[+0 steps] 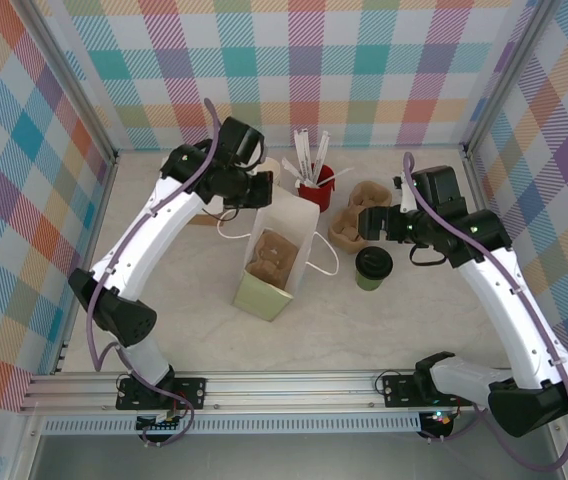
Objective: Pack the takeout coffee
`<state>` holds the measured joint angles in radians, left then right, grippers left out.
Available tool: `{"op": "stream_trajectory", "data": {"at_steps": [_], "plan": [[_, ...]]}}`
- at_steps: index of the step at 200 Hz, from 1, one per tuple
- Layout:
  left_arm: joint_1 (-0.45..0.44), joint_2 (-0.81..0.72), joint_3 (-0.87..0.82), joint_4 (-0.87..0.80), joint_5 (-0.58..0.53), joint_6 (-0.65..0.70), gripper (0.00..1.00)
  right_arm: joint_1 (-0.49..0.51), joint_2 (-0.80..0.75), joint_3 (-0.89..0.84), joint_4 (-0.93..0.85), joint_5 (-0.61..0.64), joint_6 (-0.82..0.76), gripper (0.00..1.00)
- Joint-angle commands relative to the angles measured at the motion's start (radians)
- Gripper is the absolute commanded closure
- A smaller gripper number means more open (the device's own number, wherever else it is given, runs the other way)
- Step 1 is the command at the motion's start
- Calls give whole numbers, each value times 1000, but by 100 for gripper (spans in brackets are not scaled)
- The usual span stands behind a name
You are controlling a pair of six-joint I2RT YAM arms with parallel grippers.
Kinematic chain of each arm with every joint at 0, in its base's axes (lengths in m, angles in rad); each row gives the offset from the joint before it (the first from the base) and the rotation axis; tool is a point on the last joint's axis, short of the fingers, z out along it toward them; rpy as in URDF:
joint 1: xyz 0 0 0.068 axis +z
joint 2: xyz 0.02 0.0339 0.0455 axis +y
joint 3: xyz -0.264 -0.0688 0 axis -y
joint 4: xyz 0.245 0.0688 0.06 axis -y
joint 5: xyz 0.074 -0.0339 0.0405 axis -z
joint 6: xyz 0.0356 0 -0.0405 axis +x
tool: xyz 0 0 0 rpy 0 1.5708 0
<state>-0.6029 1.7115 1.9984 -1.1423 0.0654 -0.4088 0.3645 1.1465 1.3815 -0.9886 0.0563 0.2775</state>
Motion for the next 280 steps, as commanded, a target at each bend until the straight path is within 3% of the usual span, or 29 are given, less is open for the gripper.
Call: {"op": "stream_trajectory", "data": {"at_steps": [1, 50, 75, 99, 119, 139, 148, 191, 223, 280], "plan": [[-15, -80, -48, 104, -8, -144, 100, -23, 18, -18, -19, 15, 19, 0], [-18, -133, -163, 170, -10, -357, 100, -87, 51, -43, -51, -7, 1, 0], [-17, -163, -227, 176, -84, -458, 100, -95, 63, -69, -69, -13, -15, 0], [-15, -199, -311, 193, -152, -513, 100, -95, 82, -92, -89, -19, -23, 0], [-5, -212, -372, 230, -122, -523, 100, -95, 105, -106, -100, -29, -26, 0], [12, -204, -379, 219, -95, -481, 73, -95, 128, -113, -105, -50, -26, 0], [20, -199, -366, 194, -104, -447, 66, -95, 136, -115, -105, -56, -26, 0], [55, -237, -314, 98, -171, -265, 46, -95, 156, -125, -105, -72, -24, 0], [69, -317, -339, 132, -98, -91, 30, -95, 147, -125, -101, -70, -28, 0], [64, -424, -366, 158, 57, 71, 26, -95, 148, -121, -100, -100, -34, 0]]}}
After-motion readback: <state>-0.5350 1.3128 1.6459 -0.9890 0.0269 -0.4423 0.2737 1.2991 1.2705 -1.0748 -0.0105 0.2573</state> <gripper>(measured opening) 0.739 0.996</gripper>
